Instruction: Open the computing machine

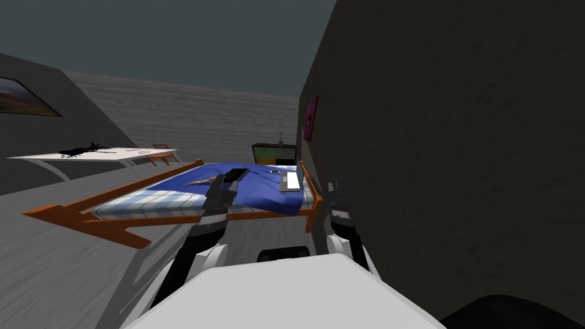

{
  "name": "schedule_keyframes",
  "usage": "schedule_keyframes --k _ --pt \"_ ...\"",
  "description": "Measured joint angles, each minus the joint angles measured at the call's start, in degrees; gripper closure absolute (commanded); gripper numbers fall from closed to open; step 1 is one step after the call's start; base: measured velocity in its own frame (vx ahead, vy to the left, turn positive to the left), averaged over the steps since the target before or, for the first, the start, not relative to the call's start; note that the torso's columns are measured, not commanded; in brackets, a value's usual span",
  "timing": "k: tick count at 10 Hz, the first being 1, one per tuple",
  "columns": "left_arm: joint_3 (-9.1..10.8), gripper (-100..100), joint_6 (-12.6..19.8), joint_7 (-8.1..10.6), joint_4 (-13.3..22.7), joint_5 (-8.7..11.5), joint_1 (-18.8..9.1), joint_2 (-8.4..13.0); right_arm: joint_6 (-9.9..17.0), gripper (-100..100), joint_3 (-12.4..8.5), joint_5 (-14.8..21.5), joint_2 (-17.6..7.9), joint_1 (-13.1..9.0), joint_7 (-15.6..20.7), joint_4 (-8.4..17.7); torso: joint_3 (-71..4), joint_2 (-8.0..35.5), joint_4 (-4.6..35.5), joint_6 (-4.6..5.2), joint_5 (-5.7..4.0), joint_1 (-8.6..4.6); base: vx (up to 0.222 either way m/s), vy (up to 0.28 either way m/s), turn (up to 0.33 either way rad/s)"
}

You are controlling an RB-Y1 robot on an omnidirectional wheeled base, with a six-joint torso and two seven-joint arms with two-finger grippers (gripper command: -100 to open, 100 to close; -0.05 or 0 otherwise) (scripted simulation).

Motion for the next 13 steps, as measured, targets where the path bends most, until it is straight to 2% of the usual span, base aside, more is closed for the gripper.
schedule_keyframes --k 3,4,6,11,13 --pt "0.00 0 0.00 0.00 0.00 0.00 0.00 0.00 0.00 0 0.00 0.00 0.00 0.00 0.00 0.00 -25.37 12.70 12.69 0.00 0.00 0.00 0.000 0.000 0.000" --pt "0.00 0 0.00 0.00 0.00 0.00 0.00 0.00 0.00 -100 0.00 0.00 0.00 0.00 0.00 0.00 -33.83 16.93 16.92 0.00 0.00 0.00 0.008 0.008 0.031" --pt "0.00 0 0.01 0.00 0.02 0.00 0.00 0.00 0.41 -100 -0.29 0.65 -2.29 0.00 0.40 0.35 -38.90 19.38 19.36 0.00 0.01 0.03 0.004 0.018 0.043" --pt "-0.01 0 0.01 0.00 0.03 0.00 0.01 -0.01 3.00 -100 -2.34 4.44 -8.99 0.17 2.81 2.12 -39.22 19.57 19.59 0.00 0.00 0.02 0.016 0.036 0.079" --pt "-0.01 0 0.01 0.00 0.03 0.00 0.01 -0.01 4.52 -100 -3.63 6.61 -11.59 0.98 4.15 2.48 -39.20 19.60 19.60 0.00 0.01 0.03 0.021 0.052 0.107"
